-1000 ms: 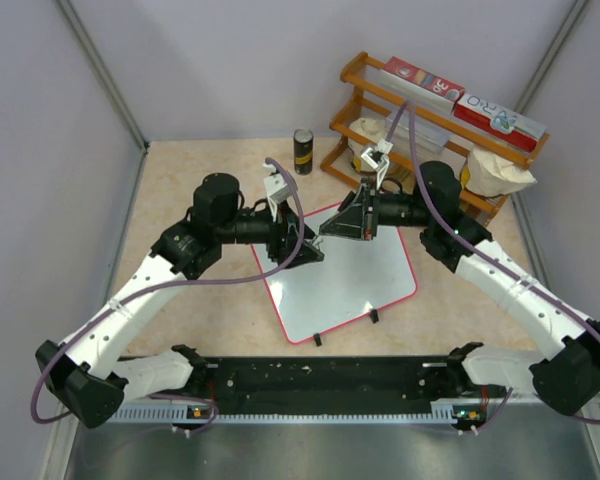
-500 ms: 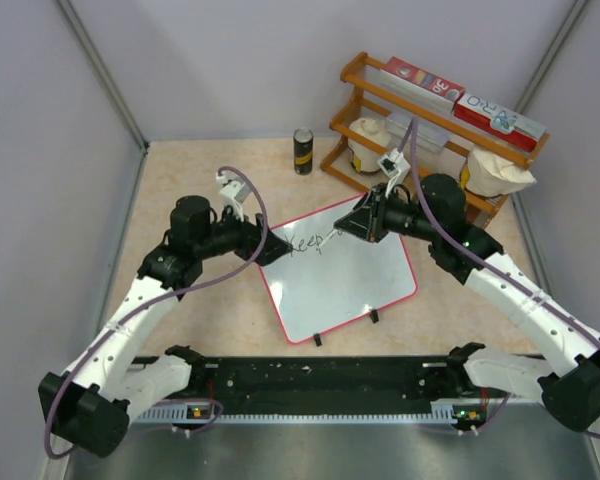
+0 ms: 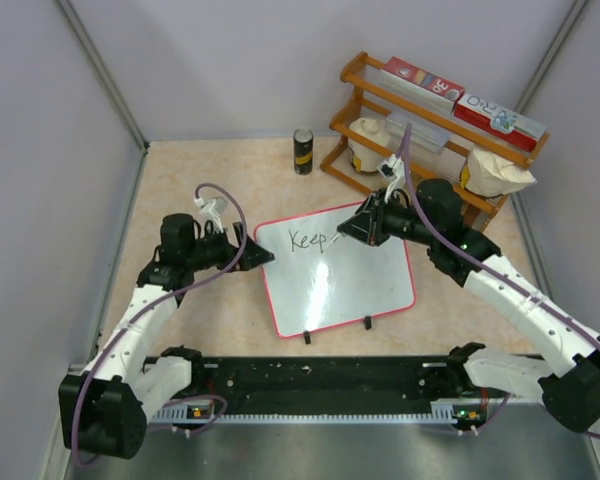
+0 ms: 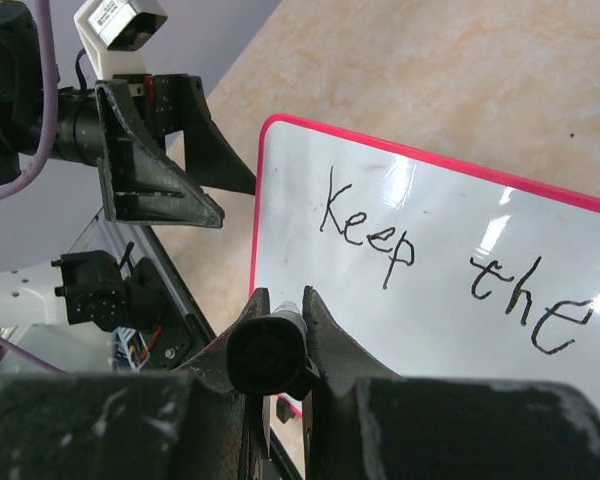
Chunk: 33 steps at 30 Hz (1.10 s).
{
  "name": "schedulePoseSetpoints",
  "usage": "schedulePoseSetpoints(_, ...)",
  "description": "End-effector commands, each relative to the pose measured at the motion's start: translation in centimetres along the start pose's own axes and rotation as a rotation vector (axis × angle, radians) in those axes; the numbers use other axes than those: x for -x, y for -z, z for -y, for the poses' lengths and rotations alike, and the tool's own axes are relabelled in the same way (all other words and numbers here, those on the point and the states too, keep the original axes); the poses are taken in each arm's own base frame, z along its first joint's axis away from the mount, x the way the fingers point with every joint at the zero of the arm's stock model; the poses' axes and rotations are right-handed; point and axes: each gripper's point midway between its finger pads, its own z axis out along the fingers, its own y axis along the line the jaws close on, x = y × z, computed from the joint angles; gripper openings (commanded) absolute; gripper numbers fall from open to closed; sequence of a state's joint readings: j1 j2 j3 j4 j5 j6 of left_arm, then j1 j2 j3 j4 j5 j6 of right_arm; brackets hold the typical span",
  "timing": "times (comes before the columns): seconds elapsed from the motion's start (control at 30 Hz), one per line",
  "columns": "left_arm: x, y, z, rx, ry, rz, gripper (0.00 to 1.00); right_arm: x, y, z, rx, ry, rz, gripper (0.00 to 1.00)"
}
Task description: Write a sentence on the whiteboard
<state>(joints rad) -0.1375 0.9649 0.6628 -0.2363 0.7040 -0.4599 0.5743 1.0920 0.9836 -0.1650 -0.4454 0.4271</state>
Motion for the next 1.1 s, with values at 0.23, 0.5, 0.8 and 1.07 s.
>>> schedulePoseSetpoints(0.23, -1.1, -0.7, 2.1, -0.229, -0.078, -0.014, 0.9, 0.6, 0.5, -0.5, 0.007, 0.042, 0.042, 0.0)
schedulePoseSetpoints(0.5, -1.7, -2.2, 1.3, -0.3, -0.098, -0.033, 0.82, 0.3, 0.6, -0.5, 0.017, 0.041, 0.049, 0.0)
schedulePoseSetpoints(0.8, -1.0, -3.0, 1.6, -0.37, -0.125, -0.024, 0.45, -1.9, -0.3, -0.5, 0.015, 0.07, 0.005, 0.0)
schedulePoseSetpoints(1.07, -1.8, -3.8, 0.4, -0.358, -0.095, -0.048, 0.0, -3.0, -1.0, 0.8, -0.047, 0.094, 0.052, 0.0)
